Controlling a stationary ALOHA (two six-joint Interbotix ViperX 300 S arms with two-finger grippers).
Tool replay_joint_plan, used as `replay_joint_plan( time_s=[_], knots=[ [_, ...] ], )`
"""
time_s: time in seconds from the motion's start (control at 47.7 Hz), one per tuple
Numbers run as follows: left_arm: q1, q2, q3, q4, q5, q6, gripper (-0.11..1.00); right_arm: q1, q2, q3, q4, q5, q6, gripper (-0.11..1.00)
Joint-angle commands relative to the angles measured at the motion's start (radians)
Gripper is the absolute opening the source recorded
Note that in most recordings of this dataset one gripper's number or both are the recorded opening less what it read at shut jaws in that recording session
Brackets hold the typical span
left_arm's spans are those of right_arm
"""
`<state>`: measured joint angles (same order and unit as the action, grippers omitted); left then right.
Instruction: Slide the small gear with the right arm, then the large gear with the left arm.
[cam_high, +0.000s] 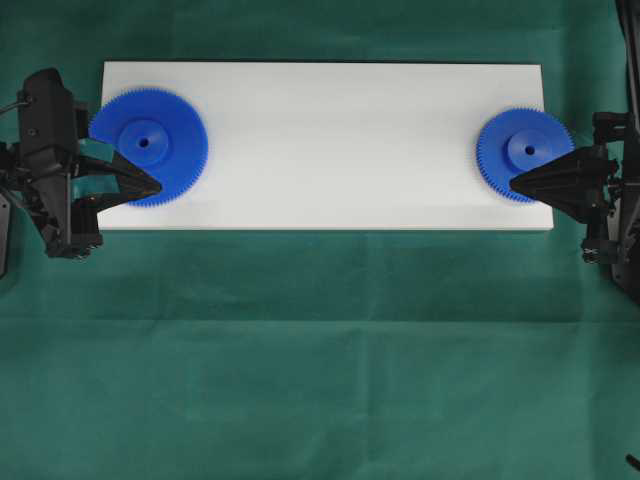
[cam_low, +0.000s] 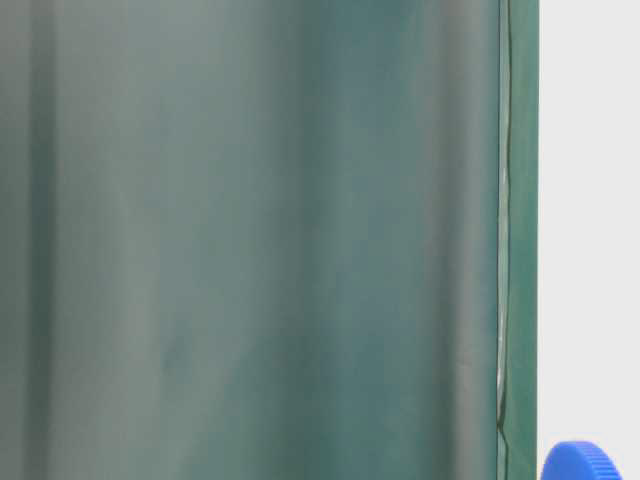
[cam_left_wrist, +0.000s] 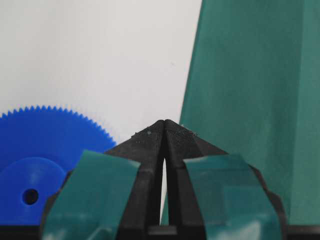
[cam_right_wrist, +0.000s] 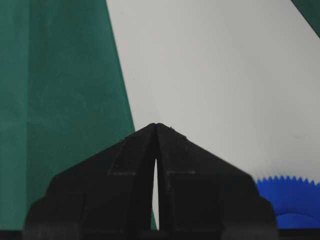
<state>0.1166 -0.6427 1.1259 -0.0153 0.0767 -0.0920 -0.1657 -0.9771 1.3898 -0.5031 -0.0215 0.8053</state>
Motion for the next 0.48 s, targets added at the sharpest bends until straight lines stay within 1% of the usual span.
replay_joint_plan(
  time_s=[0.0,0.461],
  knots=[
    [-0.003,-0.006,-0.011,0.000,-0.009,0.002,0.00,0.003,-0.006,-0.011,-0.003,-0.009,-0.002,0.50],
    [-0.003,0.002,-0.011,-0.002,-0.028,0.003,0.00,0.003,-0.014,-0.011,-0.002,-0.008,-0.002,0.50]
  ],
)
